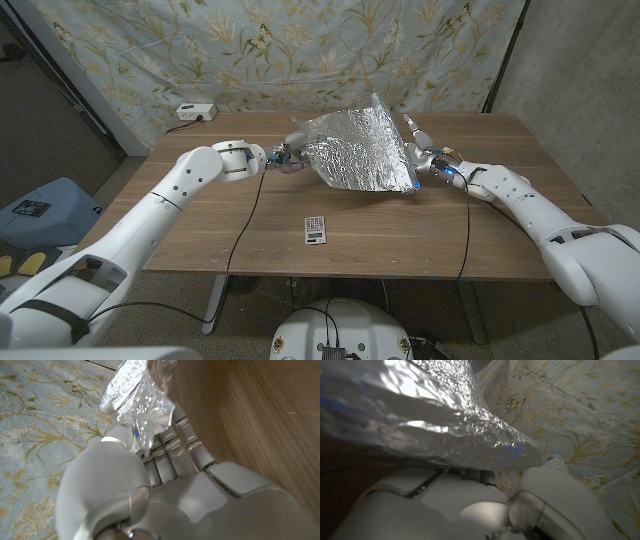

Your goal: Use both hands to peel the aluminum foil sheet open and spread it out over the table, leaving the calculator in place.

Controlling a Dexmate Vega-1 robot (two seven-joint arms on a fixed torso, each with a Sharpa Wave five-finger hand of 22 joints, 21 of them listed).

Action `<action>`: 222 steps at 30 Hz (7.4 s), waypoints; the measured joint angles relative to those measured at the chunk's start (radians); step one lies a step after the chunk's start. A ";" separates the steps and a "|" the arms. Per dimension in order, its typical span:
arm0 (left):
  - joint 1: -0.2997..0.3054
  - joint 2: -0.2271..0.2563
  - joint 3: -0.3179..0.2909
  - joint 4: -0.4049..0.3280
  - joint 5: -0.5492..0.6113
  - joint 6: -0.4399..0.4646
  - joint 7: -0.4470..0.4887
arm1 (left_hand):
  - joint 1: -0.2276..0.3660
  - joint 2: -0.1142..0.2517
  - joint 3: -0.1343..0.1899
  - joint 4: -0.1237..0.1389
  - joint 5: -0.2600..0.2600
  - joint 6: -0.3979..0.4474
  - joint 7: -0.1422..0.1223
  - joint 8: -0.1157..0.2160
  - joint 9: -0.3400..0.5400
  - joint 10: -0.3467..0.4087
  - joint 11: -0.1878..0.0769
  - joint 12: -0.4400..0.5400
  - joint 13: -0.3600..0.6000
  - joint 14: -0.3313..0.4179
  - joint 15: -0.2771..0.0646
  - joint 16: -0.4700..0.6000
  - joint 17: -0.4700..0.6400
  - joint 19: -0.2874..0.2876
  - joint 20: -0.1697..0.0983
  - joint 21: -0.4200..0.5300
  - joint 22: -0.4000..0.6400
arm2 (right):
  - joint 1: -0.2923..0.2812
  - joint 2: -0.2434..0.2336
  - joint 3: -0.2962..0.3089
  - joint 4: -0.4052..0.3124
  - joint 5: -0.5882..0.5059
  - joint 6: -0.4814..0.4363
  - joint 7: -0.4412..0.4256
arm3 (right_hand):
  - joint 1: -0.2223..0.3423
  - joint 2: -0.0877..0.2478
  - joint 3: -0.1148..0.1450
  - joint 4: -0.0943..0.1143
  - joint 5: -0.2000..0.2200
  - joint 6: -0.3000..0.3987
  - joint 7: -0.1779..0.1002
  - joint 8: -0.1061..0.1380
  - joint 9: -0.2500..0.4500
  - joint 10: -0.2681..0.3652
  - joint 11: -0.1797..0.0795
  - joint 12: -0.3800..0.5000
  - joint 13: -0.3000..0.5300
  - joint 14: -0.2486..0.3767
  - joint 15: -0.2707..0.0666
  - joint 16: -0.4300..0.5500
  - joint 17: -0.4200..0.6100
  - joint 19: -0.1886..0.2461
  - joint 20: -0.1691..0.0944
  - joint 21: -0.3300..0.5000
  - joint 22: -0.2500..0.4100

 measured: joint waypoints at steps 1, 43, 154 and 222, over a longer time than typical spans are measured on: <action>0.000 0.001 -0.001 0.000 -0.001 0.000 0.000 | 0.000 0.000 0.000 0.000 0.000 0.000 0.000 0.000 0.001 0.000 0.000 0.000 0.002 0.000 0.000 0.000 0.000 0.000 0.000 0.000 -0.001 | 0.000 -0.001 0.000 -0.001 0.000 -0.002 -0.002 | 0.000 0.000 0.000 0.000 0.000 0.000 0.000 0.000 0.000 -0.001 0.001 0.000 0.000 0.000 0.000 0.000 0.000 0.000 0.000 0.002 0.000; 0.023 0.051 -0.040 -0.032 -0.091 -0.002 0.010 | 0.006 0.006 -0.008 0.000 0.000 0.000 0.000 -0.006 0.008 -0.002 -0.002 0.000 0.005 0.001 -0.006 -0.001 0.009 -0.011 0.000 0.023 -0.005 | 0.025 -0.024 -0.010 0.021 -0.016 -0.036 -0.027 | 0.009 0.009 -0.016 0.006 0.008 -0.010 0.011 0.000 0.000 -0.009 0.009 -0.007 0.003 0.005 0.006 0.008 0.000 0.018 0.018 0.002 -0.003; 0.209 0.185 -0.200 -0.133 -0.318 -0.125 0.126 | 0.009 0.001 -0.008 0.000 0.000 -0.002 0.002 -0.021 0.021 0.000 -0.007 -0.005 0.011 0.005 -0.001 -0.024 0.028 -0.036 0.000 0.066 -0.010 | 0.118 -0.115 -0.117 -0.003 -0.091 -0.310 -0.075 | 0.032 0.050 -0.055 0.028 0.015 -0.035 0.064 -0.001 -0.005 -0.002 0.073 -0.032 0.012 0.034 0.041 0.026 -0.005 0.105 0.027 0.025 -0.002; 0.257 0.329 -0.274 -0.098 -0.316 -0.082 -0.010 | 0.009 0.001 -0.008 0.000 0.000 0.000 0.000 -0.033 0.032 -0.001 -0.007 -0.016 0.016 0.006 -0.004 -0.039 0.037 -0.057 0.000 0.085 -0.009 | 0.028 -0.108 -0.086 -0.172 -0.011 -0.366 -0.250 | 0.043 0.070 -0.078 0.040 0.015 -0.046 0.068 -0.001 -0.004 -0.003 0.071 -0.039 0.017 0.036 0.039 0.031 -0.004 0.127 0.027 0.018 -0.002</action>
